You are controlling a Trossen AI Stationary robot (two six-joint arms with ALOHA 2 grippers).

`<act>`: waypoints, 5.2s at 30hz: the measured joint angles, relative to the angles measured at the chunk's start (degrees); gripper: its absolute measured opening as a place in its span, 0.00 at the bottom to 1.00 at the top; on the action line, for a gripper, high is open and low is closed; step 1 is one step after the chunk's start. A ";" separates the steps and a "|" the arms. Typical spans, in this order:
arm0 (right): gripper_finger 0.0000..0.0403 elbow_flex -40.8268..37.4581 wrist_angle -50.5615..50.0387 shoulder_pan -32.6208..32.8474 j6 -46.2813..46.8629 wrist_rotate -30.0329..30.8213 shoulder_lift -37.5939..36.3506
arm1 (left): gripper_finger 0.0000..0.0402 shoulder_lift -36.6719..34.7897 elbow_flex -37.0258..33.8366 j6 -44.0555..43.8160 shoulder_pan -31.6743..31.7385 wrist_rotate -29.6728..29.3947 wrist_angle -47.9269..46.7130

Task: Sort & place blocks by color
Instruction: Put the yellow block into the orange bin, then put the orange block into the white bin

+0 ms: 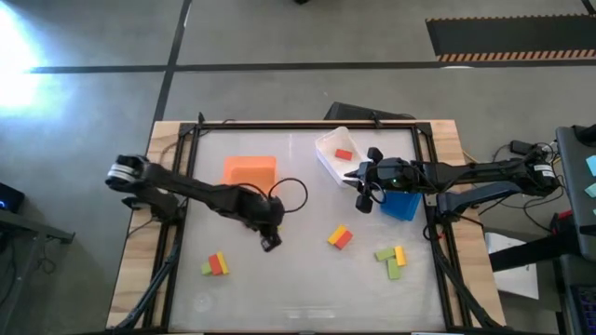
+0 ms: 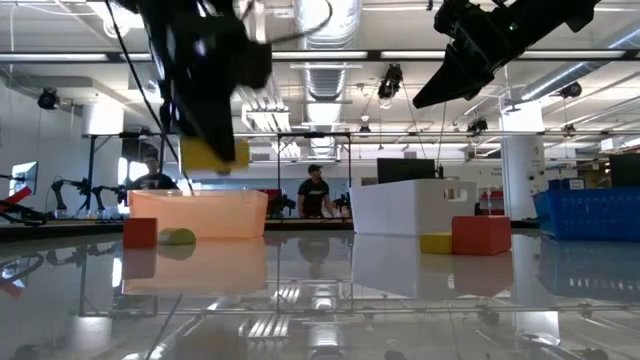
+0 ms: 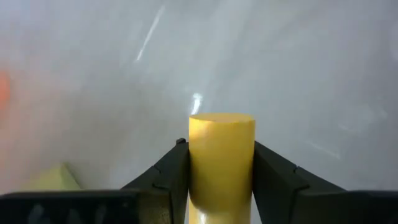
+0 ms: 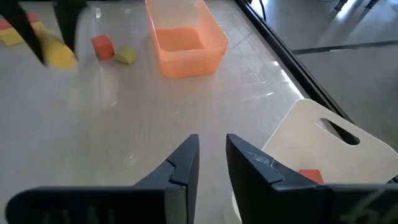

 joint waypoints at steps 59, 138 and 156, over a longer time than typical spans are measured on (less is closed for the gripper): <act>0.15 -0.31 -0.05 -0.02 -1.79 -0.09 0.04 | 0.39 -1.83 -9.09 46.10 30.86 -9.51 -2.65; 0.15 -3.02 1.44 0.00 5.44 -0.46 0.17 | 0.00 -61.75 -47.16 38.47 23.58 8.32 42.36; 0.15 -0.52 1.10 0.00 5.55 -1.97 0.04 | 0.00 -73.82 -48.78 34.33 23.58 10.11 39.49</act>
